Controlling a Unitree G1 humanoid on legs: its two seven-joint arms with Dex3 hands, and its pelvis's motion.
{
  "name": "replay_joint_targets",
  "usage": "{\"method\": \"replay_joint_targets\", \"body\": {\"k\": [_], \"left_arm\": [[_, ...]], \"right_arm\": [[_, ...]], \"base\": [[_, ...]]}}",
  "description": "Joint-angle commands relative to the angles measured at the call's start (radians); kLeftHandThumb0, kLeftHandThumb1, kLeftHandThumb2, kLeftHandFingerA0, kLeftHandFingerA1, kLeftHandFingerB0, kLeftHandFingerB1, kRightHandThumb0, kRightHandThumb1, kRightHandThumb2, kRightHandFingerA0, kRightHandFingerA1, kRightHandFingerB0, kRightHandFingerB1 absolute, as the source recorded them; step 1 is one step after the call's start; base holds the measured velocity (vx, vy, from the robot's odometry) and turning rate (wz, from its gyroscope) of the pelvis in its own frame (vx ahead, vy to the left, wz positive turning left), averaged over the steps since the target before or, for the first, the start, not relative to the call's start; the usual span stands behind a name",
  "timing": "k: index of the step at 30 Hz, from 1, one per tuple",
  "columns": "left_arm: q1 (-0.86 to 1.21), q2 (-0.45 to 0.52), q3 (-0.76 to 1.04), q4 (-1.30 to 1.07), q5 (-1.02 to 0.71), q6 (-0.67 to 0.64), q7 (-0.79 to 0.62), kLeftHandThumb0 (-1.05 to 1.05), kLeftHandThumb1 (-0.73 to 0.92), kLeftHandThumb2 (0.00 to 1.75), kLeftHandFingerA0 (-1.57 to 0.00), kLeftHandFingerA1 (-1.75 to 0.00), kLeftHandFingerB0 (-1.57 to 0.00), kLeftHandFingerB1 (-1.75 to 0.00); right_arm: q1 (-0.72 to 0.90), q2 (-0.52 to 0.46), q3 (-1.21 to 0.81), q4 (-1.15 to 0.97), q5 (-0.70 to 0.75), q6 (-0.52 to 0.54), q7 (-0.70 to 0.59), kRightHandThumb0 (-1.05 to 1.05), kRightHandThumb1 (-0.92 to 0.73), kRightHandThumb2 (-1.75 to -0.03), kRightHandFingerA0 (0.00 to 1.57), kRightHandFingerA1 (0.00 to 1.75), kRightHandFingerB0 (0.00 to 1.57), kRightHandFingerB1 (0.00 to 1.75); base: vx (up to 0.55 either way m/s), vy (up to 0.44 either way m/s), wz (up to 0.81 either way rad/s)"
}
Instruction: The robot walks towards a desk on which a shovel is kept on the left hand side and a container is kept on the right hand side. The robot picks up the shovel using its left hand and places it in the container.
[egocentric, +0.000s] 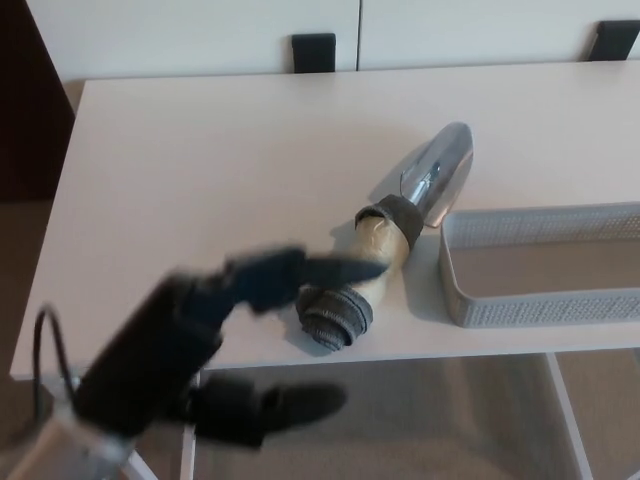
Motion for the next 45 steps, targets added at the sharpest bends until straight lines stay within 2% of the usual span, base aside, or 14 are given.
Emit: {"method": "replay_joint_targets", "body": {"k": [1,5,10,11,12,13,16,21,22,31,35,39,44,45], "left_arm": [[-0.508,-0.077,-0.067,-0.037,0.434,0.357,-0.01,-0.45,0.43,0.68,-0.55,-0.5,-0.45,-0.45],[-0.529,-0.096,-0.119,0.047,0.593,0.4,0.008,-0.49,0.42,0.7,-0.53,-0.5,-0.4,-0.43],[-0.576,-0.141,-0.223,0.196,0.736,0.57,-0.025,-0.61,0.46,0.74,-0.25,-0.43,-0.15,-0.37],[-0.588,-0.149,-0.235,0.222,0.746,0.597,-0.027,-0.62,0.47,0.73,-0.2,-0.41,-0.14,-0.36],[-0.597,-0.162,-0.247,0.249,0.75,0.622,-0.02,-0.58,0.54,0.57,-0.2,-0.31,-0.17,-0.27],[-0.61,-0.192,-0.27,0.302,0.75,0.668,-0.006,-0.69,0.46,0.78,-0.05,-0.32,-0.1,-0.26],[-0.62,-0.264,-0.308,0.41,0.732,0.743,0.049,-0.74,0.47,0.84,0.0,-0.14,-0.07,-0.2],[-0.636,-0.306,-0.374,0.55,0.805,0.776,0.124,-0.87,0.53,0.88,0.0,-0.01,-0.04,-0.08],[-0.636,-0.315,-0.379,0.572,0.802,0.78,0.138,-0.87,0.53,0.88,0.0,0.0,-0.04,-0.06],[-0.619,-0.398,-0.367,0.701,0.745,0.839,0.226,-0.82,0.5,0.84,0.0,0.0,0.0,-0.04],[-0.59,-0.413,-0.363,0.747,0.744,0.841,0.276,-0.78,0.48,0.8,0.0,0.0,0.0,-0.03],[-0.576,-0.42,-0.348,0.78,0.739,0.834,0.32,-0.68,0.42,0.75,0.0,-0.03,-0.01,-0.06],[-0.564,-0.426,-0.32,0.815,0.731,0.794,0.395,-0.56,0.35,0.67,0.0,0.0,0.0,-0.05],[-0.552,-0.42,-0.32,0.805,0.735,0.776,0.411,-0.52,0.32,0.64,0.0,0.0,0.0,-0.05]], "right_arm": [[-0.02,-0.04,0.004,-0.036,-0.016,0.025,0.002,-0.17,-0.54,-0.55,0.74,0.61,0.6,0.54],[-0.014,-0.043,0.012,-0.045,-0.026,0.016,-0.004,-0.15,-0.53,-0.55,0.73,0.61,0.6,0.53],[-0.025,-0.038,0.013,-0.042,-0.021,0.032,-0.008,-0.14,-0.53,-0.55,0.75,0.62,0.62,0.54],[-0.027,-0.038,0.017,-0.043,-0.028,0.03,-0.014,-0.14,-0.54,-0.55,0.75,0.61,0.62,0.54],[-0.029,-0.038,0.019,-0.047,-0.031,0.034,-0.018,-0.15,-0.54,-0.55,0.75,0.61,0.62,0.54],[-0.031,-0.039,0.018,-0.046,-0.03,0.031,-0.017,-0.21,-0.5,-0.63,0.76,0.66,0.61,0.58],[-0.034,-0.044,0.02,-0.039,-0.028,0.013,-0.004,-0.16,-0.53,-0.55,0.76,0.62,0.6,0.54],[-0.037,-0.049,0.028,-0.035,-0.038,0.008,-0.007,-0.25,-0.48,-0.64,0.78,0.66,0.61,0.58],[-0.036,-0.049,0.028,-0.038,-0.038,0.008,-0.009,-0.18,-0.51,-0.55,0.8,0.62,0.63,0.54],[-0.031,-0.051,0.036,-0.05,-0.054,0.01,-0.019,-0.25,-0.49,-0.64,0.78,0.66,0.6,0.58],[-0.023,-0.05,0.031,-0.055,-0.046,0.004,-0.01,-0.18,-0.52,-0.55,0.78,0.63,0.62,0.54],[-0.02,-0.047,0.022,-0.065,-0.03,0.016,0.002,-0.21,-0.5,-0.63,0.75,0.66,0.59,0.58],[-0.027,-0.047,0.023,-0.054,-0.04,0.015,-0.006,-0.18,-0.52,-0.55,0.78,0.62,0.62,0.54],[-0.028,-0.05,0.027,-0.053,-0.047,0.015,-0.007,-0.24,-0.49,-0.64,0.76,0.65,0.61,0.58]], "base": [[0.0,0.0,0.0],[0.0,0.0,0.0],[0.0,0.0,0.0],[0.0,0.0,0.0],[0.0,0.0,0.0],[0.0,0.0,0.0],[0.0,0.0,0.0],[0.0,0.0,0.0],[0.0,0.0,0.0],[0.0,0.0,0.0],[0.0,0.0,0.0],[0.0,0.0,0.0],[0.0,0.0,0.0],[0.0,0.0,0.0]]}}
